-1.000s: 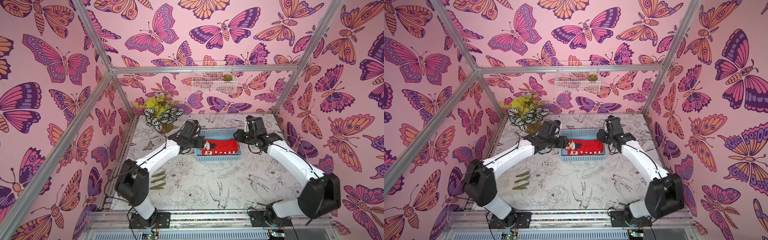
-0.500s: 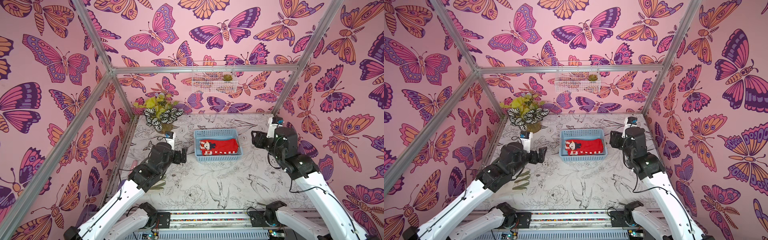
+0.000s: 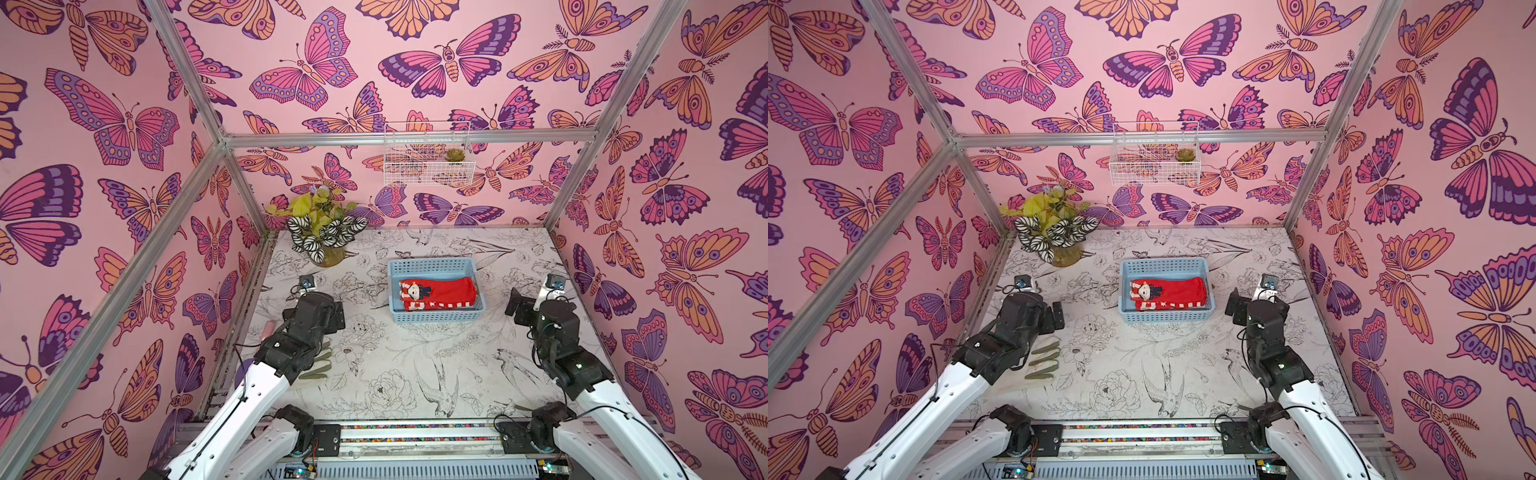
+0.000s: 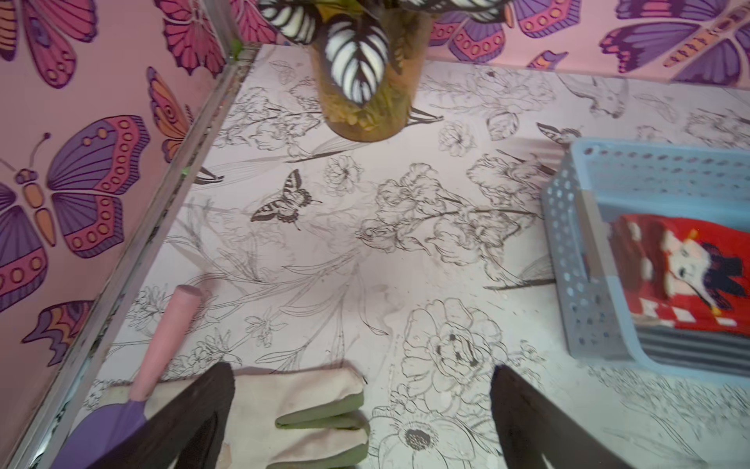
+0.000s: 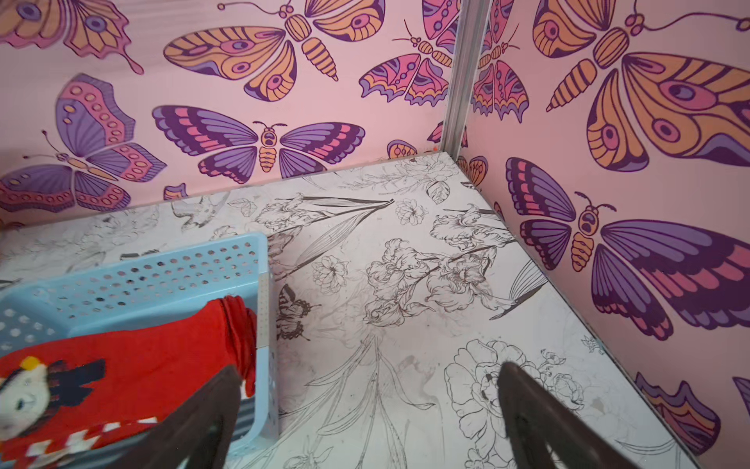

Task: Place the socks together as a pair
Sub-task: Reset both arms

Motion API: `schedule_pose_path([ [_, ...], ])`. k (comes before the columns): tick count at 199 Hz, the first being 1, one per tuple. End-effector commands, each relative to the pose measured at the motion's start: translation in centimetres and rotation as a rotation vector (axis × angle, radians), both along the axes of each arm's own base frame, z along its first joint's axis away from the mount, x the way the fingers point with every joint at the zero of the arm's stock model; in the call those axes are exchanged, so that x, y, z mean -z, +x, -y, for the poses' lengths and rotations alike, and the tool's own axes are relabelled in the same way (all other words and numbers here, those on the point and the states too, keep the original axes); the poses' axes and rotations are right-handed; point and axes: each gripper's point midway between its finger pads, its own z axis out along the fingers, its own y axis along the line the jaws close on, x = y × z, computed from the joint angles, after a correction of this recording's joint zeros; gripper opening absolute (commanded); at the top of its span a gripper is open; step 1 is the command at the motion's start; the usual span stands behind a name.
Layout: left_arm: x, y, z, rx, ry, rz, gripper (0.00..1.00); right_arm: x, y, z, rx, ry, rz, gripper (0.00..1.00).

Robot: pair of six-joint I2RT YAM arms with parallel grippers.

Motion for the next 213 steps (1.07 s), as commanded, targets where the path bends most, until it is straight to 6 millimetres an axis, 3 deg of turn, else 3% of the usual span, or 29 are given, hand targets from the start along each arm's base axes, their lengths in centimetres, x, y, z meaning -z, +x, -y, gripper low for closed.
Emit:
schedule_pose_path([
  [1,0.3,1.0,-2.2,-0.089,0.033,0.053,1.00,-0.9,0.6,1.2,0.065,-0.057,0.125,0.99],
  [34,1.8,2.1,-5.2,-0.204,0.059,0.071,0.99,1.5,1.3,1.6,0.087,-0.137,0.118,0.99],
  [80,6.4,3.8,-6.3,-0.203,0.010,-0.032,0.99,5.3,3.5,1.7,0.087,-0.240,-0.038,0.99],
  [122,8.0,5.1,-6.8,-0.130,0.059,-0.040,1.00,8.0,4.2,1.3,0.064,-0.228,-0.088,0.99],
  [151,9.3,5.2,-6.6,-0.097,0.037,0.030,1.00,8.8,4.8,1.4,0.069,-0.213,-0.102,0.99],
  [173,8.6,6.1,-5.7,-0.009,0.053,0.171,1.00,8.9,5.3,1.4,0.073,-0.213,-0.098,0.99],
  [175,9.6,5.5,-5.7,-0.007,0.055,0.165,1.00,8.8,5.4,1.4,0.074,-0.213,-0.094,0.99],
  [213,9.3,7.0,-5.8,0.005,0.066,0.202,1.00,8.7,6.0,1.8,0.072,-0.186,-0.060,0.99],
])
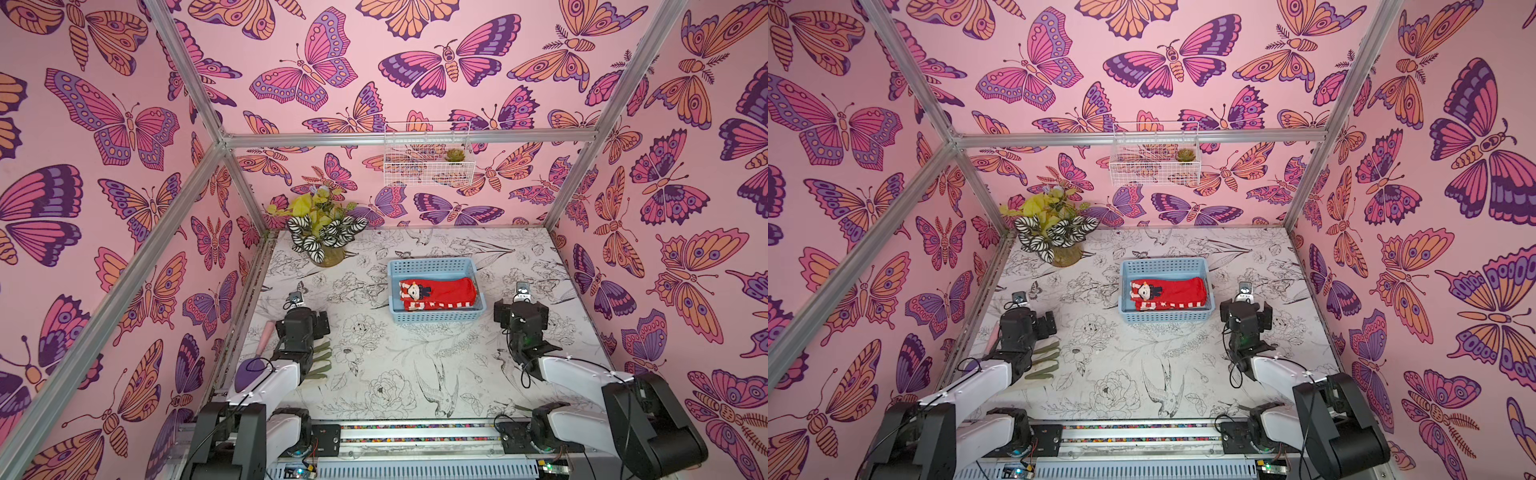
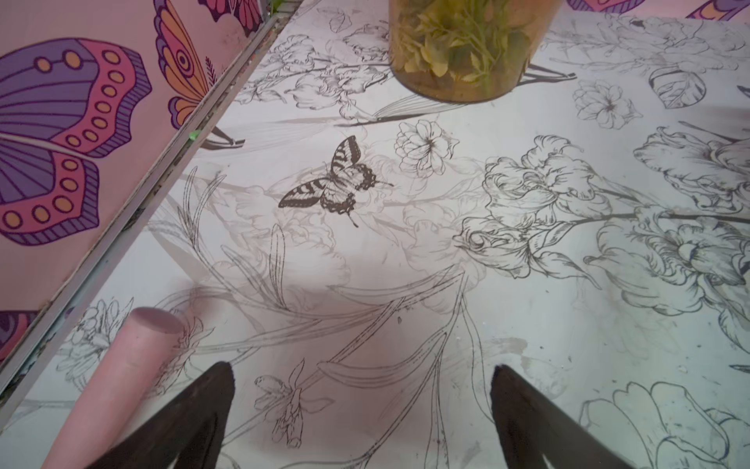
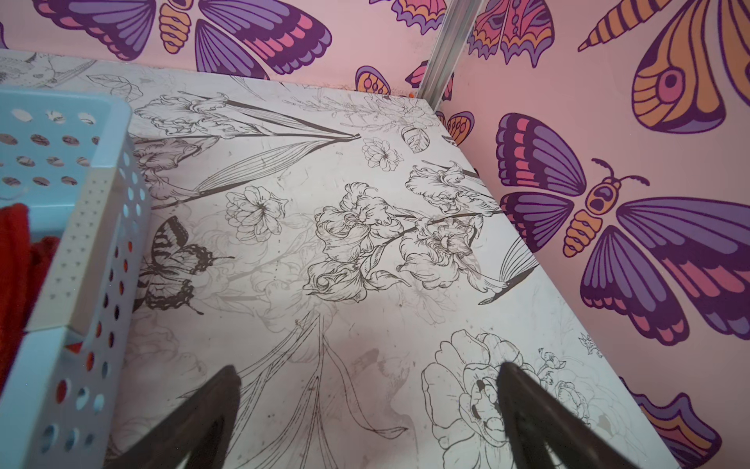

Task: Place the socks together as a pair
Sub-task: Reset both arms

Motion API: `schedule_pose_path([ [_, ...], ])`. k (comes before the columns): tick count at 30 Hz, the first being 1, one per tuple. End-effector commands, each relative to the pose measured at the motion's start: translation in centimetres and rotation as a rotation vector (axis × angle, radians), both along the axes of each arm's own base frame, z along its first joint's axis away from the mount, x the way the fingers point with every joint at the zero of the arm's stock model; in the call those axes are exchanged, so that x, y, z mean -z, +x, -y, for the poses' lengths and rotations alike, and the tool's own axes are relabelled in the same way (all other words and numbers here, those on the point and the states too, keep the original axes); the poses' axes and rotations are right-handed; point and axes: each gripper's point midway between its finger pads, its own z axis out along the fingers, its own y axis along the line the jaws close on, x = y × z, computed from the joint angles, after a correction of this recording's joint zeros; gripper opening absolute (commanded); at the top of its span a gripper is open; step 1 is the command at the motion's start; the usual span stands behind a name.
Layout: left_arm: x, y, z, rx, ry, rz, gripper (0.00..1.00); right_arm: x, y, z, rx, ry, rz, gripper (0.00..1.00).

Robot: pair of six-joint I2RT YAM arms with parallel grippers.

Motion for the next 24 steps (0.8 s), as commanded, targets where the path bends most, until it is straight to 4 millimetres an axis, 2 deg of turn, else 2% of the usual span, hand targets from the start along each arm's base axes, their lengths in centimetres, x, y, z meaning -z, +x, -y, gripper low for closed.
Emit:
schedule_pose_path([
  [1,-2.9,2.3,0.4,0.045,0.016,0.151,1.00,-1.8,1.3,0.1,-0.002,0.039,0.082,0.99],
  [4,-3.9,3.1,0.5,0.046,0.013,0.257,0.99,-1.8,1.8,0.2,-0.016,0.062,0.088,0.99],
  [5,-3.8,3.4,0.5,0.045,0.014,0.236,0.99,-1.8,1.9,0.2,-0.016,0.063,0.089,0.99],
  [6,-2.8,3.3,0.5,0.046,0.015,0.169,0.99,-1.8,2.0,0.2,-0.020,0.065,0.094,0.99],
  [7,-3.1,4.4,0.5,0.046,0.015,0.168,0.99,-1.8,2.1,0.2,-0.025,0.067,0.094,0.99],
  [10,-3.2,4.7,0.4,0.044,0.015,0.176,0.99,-1.7,2.5,-0.1,-0.051,0.078,0.093,0.99],
  [12,-4.0,5.0,1.2,0.113,0.045,0.233,1.00,-1.8,2.9,-0.1,-0.063,0.087,0.106,0.99],
  [14,-3.1,4.4,0.5,0.091,0.055,0.266,1.00,-1.5,3.5,-0.1,-0.076,0.079,0.097,0.99],
  [16,-1.8,4.6,-0.3,0.052,0.040,0.263,1.00,-0.9,3.9,0.0,-0.072,0.071,0.101,0.99],
  [17,-0.9,4.8,-0.1,0.064,0.036,0.246,1.00,-0.4,4.2,-0.1,-0.079,0.069,0.103,0.99],
  [20,-0.1,5.3,0.3,0.093,0.040,0.197,1.00,-0.3,4.5,-0.1,-0.088,0.074,0.100,0.99],
  [22,-0.9,6.4,-0.4,0.047,0.047,0.193,1.00,-0.1,4.6,0.0,-0.089,0.085,0.083,0.99],
  [24,-0.9,6.4,-0.3,0.058,0.058,0.216,1.00,0.2,5.1,0.4,-0.088,0.123,0.065,0.99],
])
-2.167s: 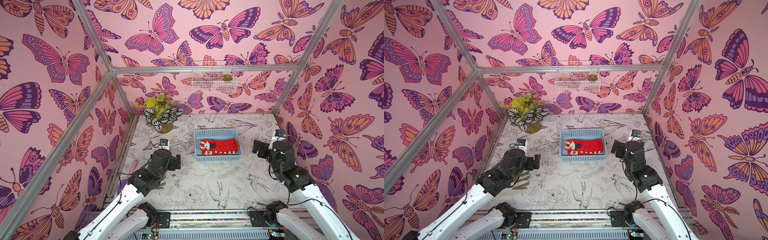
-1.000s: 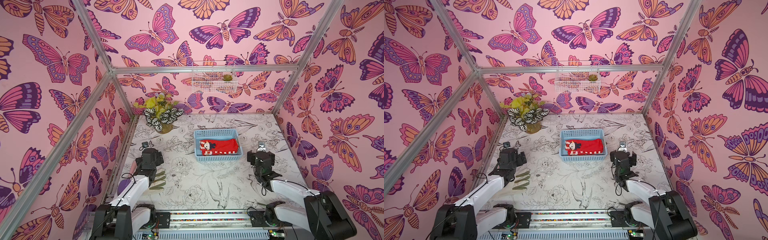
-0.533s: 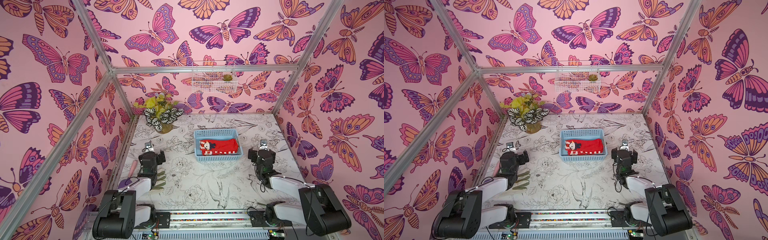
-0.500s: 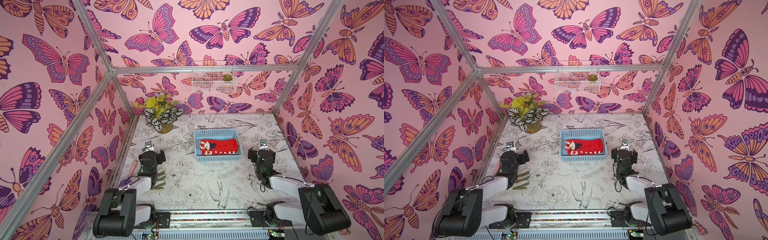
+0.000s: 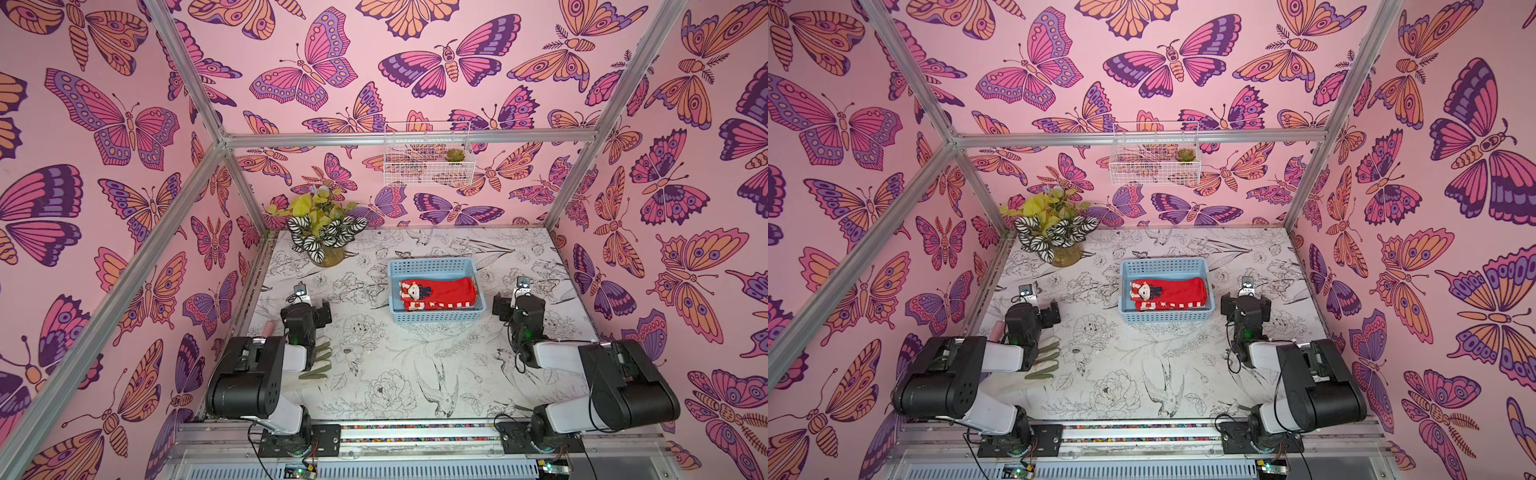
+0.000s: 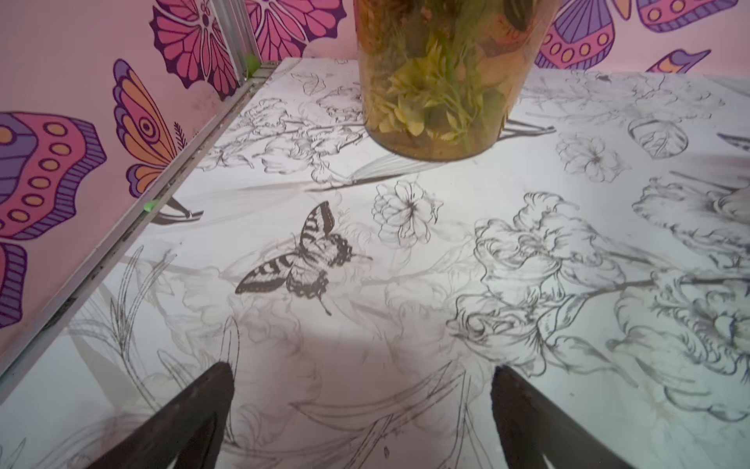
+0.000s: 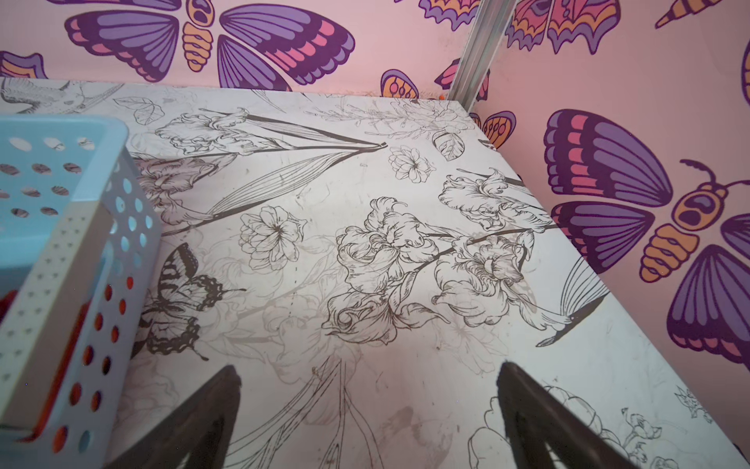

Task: Place the socks together as a pair
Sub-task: Reset both arms

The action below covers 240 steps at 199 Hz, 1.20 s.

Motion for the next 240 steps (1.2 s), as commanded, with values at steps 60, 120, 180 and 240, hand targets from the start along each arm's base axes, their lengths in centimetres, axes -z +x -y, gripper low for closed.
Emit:
schedule_pose_path([
  [60,-1.54,0.92,-0.09,0.002,0.013,0.057,1.00,-0.05,1.72,0.76,-0.052,0.123,0.042,0.99],
  [120,-1.59,0.98,-0.04,0.004,0.011,0.050,1.00,-0.05,1.73,0.71,-0.053,0.123,0.025,0.99],
  [180,-1.56,0.96,-0.05,0.003,0.011,0.050,1.00,-0.01,1.76,0.78,-0.049,0.125,0.023,0.99],
  [240,-1.57,0.97,-0.07,0.003,0.011,0.051,1.00,-0.06,1.69,0.78,-0.049,0.125,0.025,0.99],
])
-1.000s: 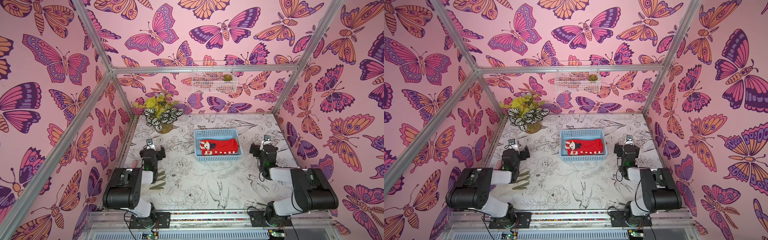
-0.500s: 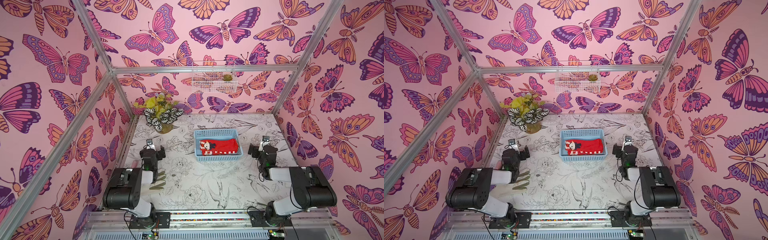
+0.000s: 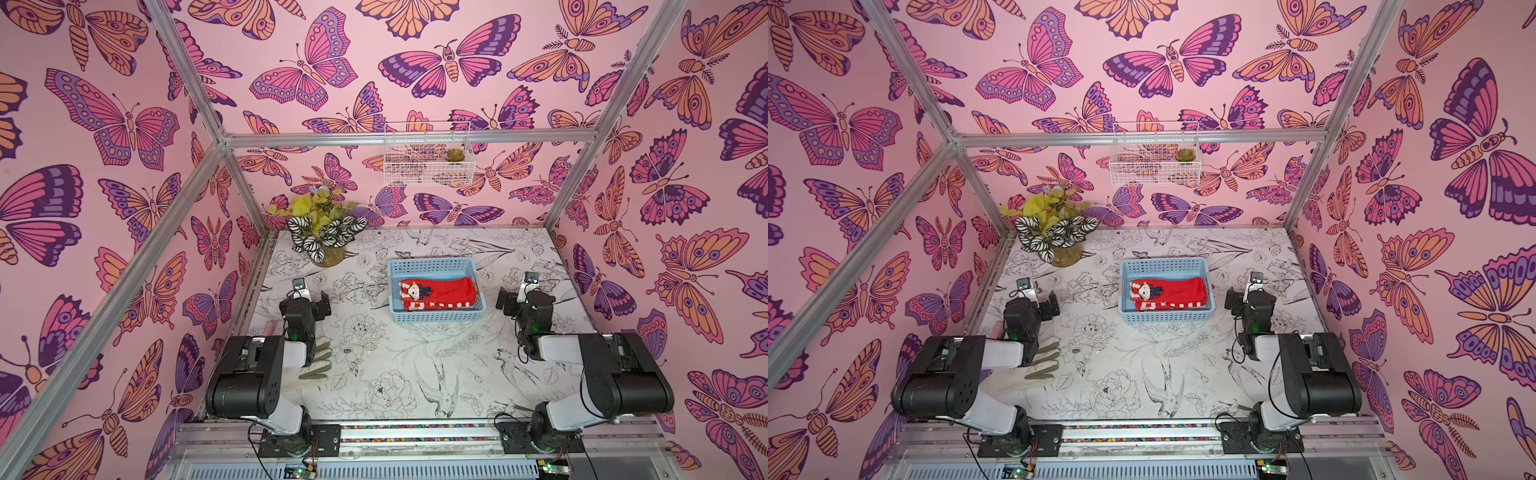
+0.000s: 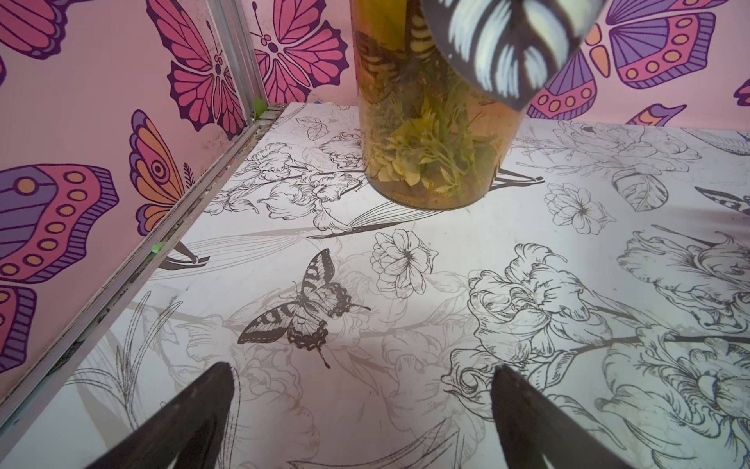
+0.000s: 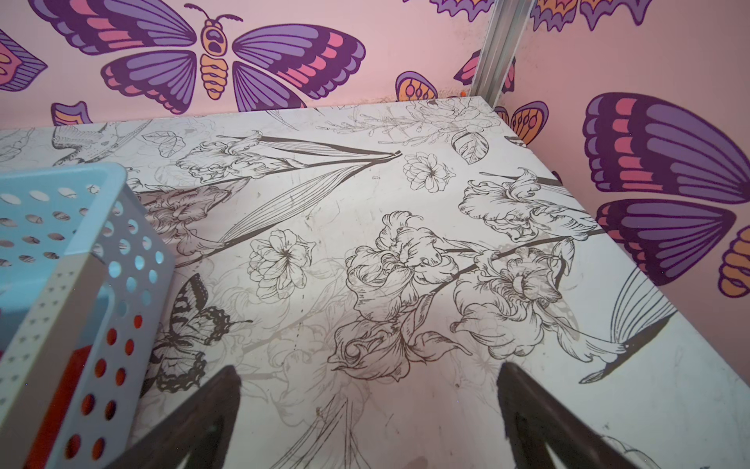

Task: Place the socks together as a pair
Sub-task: Reset both arms

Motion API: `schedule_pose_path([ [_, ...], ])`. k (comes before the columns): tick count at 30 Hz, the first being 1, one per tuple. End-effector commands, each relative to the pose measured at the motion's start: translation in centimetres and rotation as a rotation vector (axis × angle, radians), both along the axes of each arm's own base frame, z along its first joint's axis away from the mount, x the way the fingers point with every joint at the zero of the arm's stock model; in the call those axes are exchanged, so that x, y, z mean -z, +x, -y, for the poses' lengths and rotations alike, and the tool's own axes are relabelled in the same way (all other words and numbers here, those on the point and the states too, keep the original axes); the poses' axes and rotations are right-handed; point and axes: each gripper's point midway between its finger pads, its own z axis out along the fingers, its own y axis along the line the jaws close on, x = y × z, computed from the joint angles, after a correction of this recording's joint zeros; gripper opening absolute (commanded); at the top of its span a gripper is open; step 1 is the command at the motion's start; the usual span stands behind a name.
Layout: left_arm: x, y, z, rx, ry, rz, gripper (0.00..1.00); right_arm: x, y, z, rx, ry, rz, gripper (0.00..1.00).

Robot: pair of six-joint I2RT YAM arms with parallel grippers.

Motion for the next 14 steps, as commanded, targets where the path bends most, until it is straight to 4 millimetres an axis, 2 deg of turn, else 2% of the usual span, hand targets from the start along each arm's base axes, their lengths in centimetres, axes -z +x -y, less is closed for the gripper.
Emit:
schedule_pose_path([
  [1,-0.23,0.07,0.00,0.006,0.009,0.009,1.00,-0.36,0.12,-0.12,-0.002,0.013,0.005,0.99],
  [14,-0.20,0.06,0.01,0.007,0.009,0.008,1.00,-0.35,0.17,-0.14,-0.002,0.013,0.003,0.99],
])
